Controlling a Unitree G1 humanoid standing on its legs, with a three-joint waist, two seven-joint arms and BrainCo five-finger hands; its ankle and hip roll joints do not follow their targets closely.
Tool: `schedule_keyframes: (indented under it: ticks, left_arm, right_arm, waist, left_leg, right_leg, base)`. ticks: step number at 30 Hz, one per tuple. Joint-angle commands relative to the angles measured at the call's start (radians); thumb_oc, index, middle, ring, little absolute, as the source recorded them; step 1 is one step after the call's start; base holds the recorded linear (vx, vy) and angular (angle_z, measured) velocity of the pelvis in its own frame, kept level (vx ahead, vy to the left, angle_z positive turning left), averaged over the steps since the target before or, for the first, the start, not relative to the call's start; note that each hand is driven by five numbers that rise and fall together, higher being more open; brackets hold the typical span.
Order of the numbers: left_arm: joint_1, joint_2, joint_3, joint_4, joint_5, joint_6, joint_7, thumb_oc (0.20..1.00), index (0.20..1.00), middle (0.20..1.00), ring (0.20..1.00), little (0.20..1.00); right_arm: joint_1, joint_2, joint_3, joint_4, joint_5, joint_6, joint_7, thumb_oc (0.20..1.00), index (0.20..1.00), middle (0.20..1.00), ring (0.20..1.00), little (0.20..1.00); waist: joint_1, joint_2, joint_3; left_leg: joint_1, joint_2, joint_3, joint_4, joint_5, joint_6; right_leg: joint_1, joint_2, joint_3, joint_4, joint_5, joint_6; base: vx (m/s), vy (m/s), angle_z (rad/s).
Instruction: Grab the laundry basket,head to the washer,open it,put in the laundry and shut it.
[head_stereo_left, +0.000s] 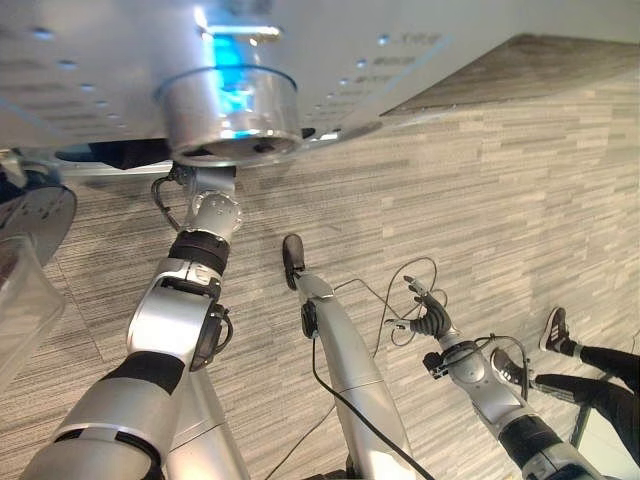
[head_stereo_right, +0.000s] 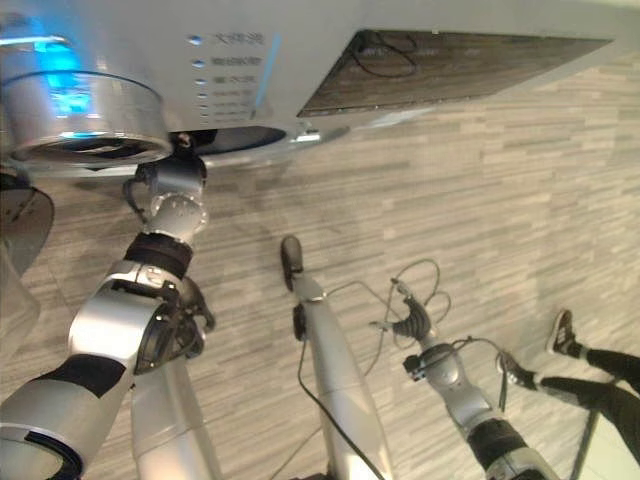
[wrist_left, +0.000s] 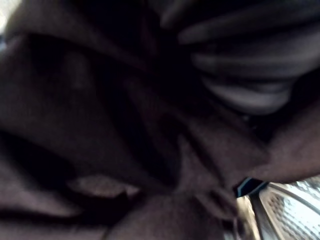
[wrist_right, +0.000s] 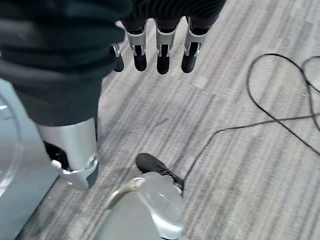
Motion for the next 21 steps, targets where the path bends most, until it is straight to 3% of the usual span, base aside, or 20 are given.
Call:
schedule_keyframes:
  ticks: [1,8,12,16,17,18,19,20,21]
  left_arm:
    - [-0.074,0.023,0.007,-0.035,0.027,-0.013,-0.015,0.200,0.200,0.200,0.200,0.200]
    - [-0.216,0.074,-0.056,-0.036,0.023,-0.042,0.031,0.200,0.200,0.200,0.200,0.200]
    - [-0.364,0.125,-0.188,-0.125,0.022,-0.064,0.032,0.200,0.200,0.200,0.200,0.200]
    - [-0.370,0.141,-0.251,-0.195,0.038,-0.079,0.031,0.200,0.200,0.200,0.200,0.200]
    - [-0.367,0.149,-0.261,-0.190,0.044,-0.076,0.037,0.325,0.325,0.325,0.325,0.325]
    - [-0.368,0.148,-0.261,-0.190,0.044,-0.076,0.037,1.000,1.000,1.000,1.000,1.000]
    - [-0.351,0.167,-0.273,-0.145,0.078,-0.049,0.055,1.000,1.000,1.000,1.000,1.000]
    - [-0.342,0.220,-0.321,-0.021,0.188,0.067,0.051,1.000,1.000,1.000,1.000,1.000]
    - [-0.344,0.222,-0.320,-0.017,0.190,0.071,0.048,1.000,1.000,1.000,1.000,1.000]
  right_arm:
    - [0.035,-0.084,0.006,-0.038,-0.025,-0.029,-0.038,1.000,1.000,1.000,1.000,1.000]
    - [0.035,-0.127,0.002,-0.063,-0.016,-0.035,-0.039,1.000,1.000,1.000,1.000,1.000]
    - [0.043,-0.173,-0.036,-0.074,0.003,-0.035,-0.031,1.000,1.000,1.000,1.000,1.000]
    - [0.091,-0.204,-0.077,-0.081,0.007,-0.030,-0.022,1.000,1.000,1.000,1.000,1.000]
    - [0.095,-0.212,-0.083,-0.083,0.003,-0.026,-0.023,1.000,1.000,1.000,1.000,1.000]
    - [0.097,-0.212,-0.085,-0.086,0.002,-0.024,-0.022,1.000,1.000,1.000,1.000,1.000]
    - [0.099,-0.215,-0.090,-0.091,0.001,-0.022,-0.023,1.000,1.000,1.000,1.000,1.000]
    - [0.093,-0.217,-0.082,-0.084,0.008,-0.021,-0.020,1.000,1.000,1.000,1.000,1.000]
    - [0.091,-0.216,-0.079,-0.082,0.008,-0.022,-0.020,1.000,1.000,1.000,1.000,1.000]
  waist:
    - [-0.020,0.038,-0.003]
    - [-0.027,0.056,-0.044]
    - [-0.035,0.075,-0.073]
    - [-0.020,0.103,-0.082]
    - [-0.016,0.109,-0.082]
    - [-0.017,0.111,-0.082]
    - [-0.008,0.118,-0.079]
    - [0.004,0.127,-0.073]
    - [0.002,0.125,-0.073]
  left_leg:
    - [0.027,-0.014,-0.104,0.052,-0.061,0.009]
    - [-0.017,-0.020,-0.124,0.055,-0.050,0.002]
    - [-0.047,-0.029,-0.140,0.056,-0.044,-0.001]
    - [-0.069,-0.048,-0.150,0.054,-0.030,-0.002]
    - [-0.070,-0.054,-0.151,0.050,-0.026,-0.003]
    - [-0.071,-0.056,-0.153,0.049,-0.025,-0.003]
    - [-0.071,-0.058,-0.150,0.044,-0.022,-0.004]
    - [-0.068,-0.070,-0.145,0.022,-0.012,-0.003]
    - [-0.067,-0.071,-0.145,0.020,-0.011,-0.002]
  right_leg:
    - [0.029,0.019,-0.078,0.022,-0.044,-0.007]
    - [-0.003,0.021,-0.086,0.009,-0.038,-0.010]
    - [-0.022,0.016,-0.098,0.010,-0.037,-0.012]
    - [-0.033,0.002,-0.108,0.015,-0.041,-0.015]
    - [-0.034,-0.003,-0.112,0.016,-0.041,-0.016]
    - [-0.035,-0.005,-0.114,0.016,-0.041,-0.016]
    - [-0.035,-0.011,-0.115,0.016,-0.040,-0.017]
    - [-0.032,-0.024,-0.117,0.011,-0.036,-0.017]
    - [-0.031,-0.024,-0.117,0.010,-0.035,-0.017]
  base:
    - [0.05,-0.066,-0.10]
    - [0.02,-0.047,-0.03]
    - [0.02,-0.040,0.04]
    - [0.01,-0.037,0.07]
    - [0.00,-0.015,0.13]
    - [-0.01,-0.004,0.20]
    - [-0.04,0.011,0.19]
    - [-0.04,0.010,0.15]
    - [-0.05,0.026,0.15]
